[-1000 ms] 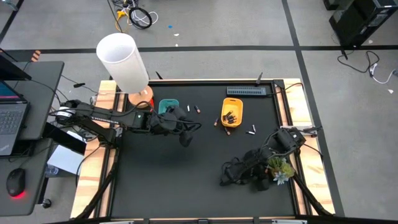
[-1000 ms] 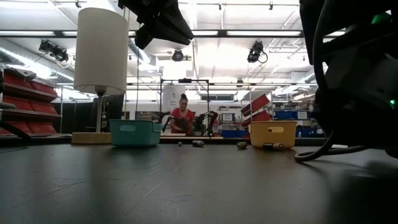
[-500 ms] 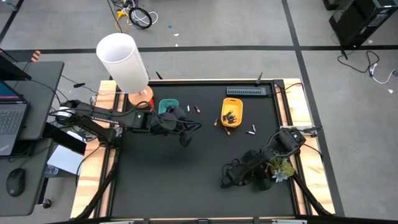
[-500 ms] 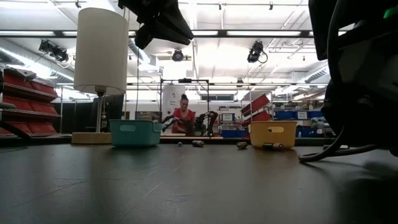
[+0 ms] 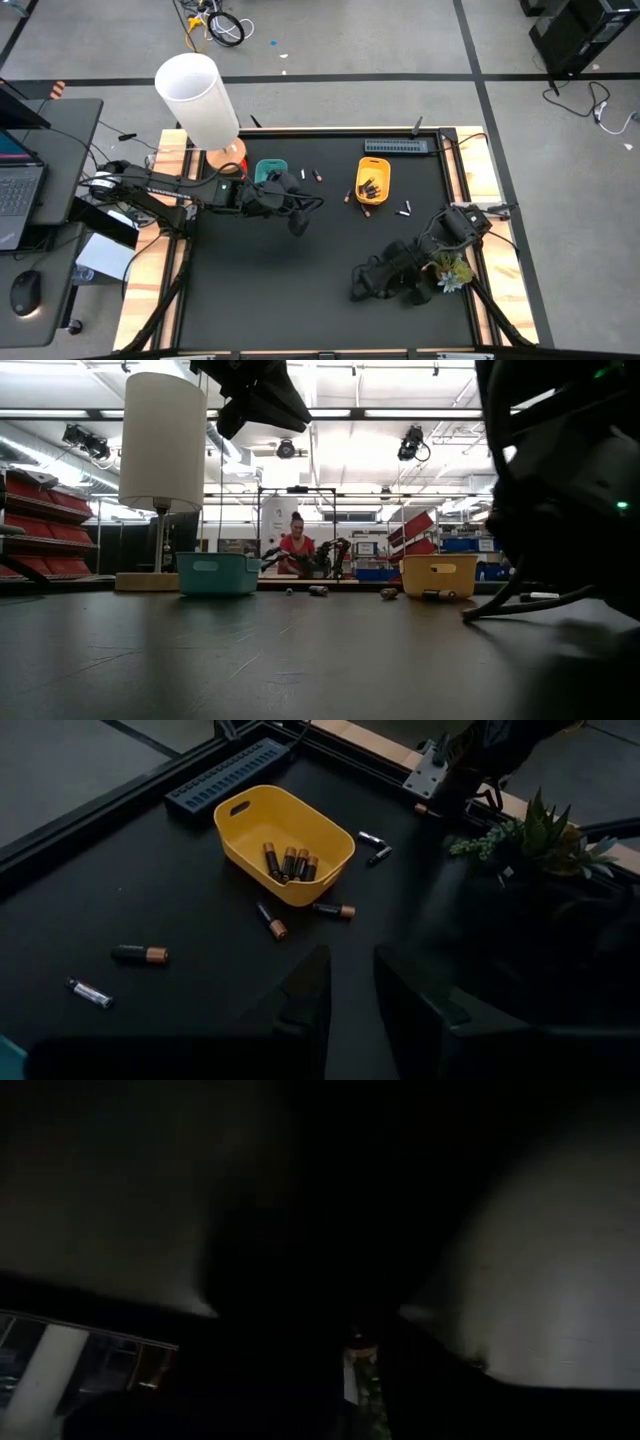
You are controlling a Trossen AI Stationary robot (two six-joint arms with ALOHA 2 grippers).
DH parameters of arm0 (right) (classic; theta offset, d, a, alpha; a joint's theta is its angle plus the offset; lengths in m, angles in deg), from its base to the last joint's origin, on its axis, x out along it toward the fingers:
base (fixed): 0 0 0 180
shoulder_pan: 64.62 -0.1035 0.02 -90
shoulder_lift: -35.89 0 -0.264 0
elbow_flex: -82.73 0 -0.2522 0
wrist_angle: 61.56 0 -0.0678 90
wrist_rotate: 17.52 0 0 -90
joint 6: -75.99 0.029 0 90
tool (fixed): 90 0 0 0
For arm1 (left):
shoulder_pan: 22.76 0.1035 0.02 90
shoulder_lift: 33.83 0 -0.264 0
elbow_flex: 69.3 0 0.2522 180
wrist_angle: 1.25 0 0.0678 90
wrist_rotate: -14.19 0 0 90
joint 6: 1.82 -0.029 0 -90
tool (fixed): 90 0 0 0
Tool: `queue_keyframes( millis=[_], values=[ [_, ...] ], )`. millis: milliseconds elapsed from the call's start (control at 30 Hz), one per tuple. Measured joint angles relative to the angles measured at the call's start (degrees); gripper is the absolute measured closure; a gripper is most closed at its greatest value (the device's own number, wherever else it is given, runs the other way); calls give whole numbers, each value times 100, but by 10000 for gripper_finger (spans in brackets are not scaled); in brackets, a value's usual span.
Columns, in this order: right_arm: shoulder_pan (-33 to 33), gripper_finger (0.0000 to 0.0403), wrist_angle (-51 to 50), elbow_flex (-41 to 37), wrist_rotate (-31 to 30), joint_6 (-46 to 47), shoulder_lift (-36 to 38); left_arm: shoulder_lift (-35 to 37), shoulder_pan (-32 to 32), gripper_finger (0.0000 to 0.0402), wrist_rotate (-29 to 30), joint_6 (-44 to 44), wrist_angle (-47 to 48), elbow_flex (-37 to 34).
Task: Sort batteries
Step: Put the black battery into the yellow bin
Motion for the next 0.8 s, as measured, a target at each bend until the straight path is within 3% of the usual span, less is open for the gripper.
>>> queue_keyframes(
  millis=[167,500,600,800],
  values=[
    [470,351,-54,138,-537,70,0,2,1,311,0,2,1,0],
    [868,221,35,655,-872,542,522,0,1,311,2,55,-64,0],
    [980,193,32,1139,-1139,544,546,0,1,311,2,49,-163,0],
    [1205,156,-96,1747,-1088,403,624,2,0,311,2,38,-178,0]
  ],
)
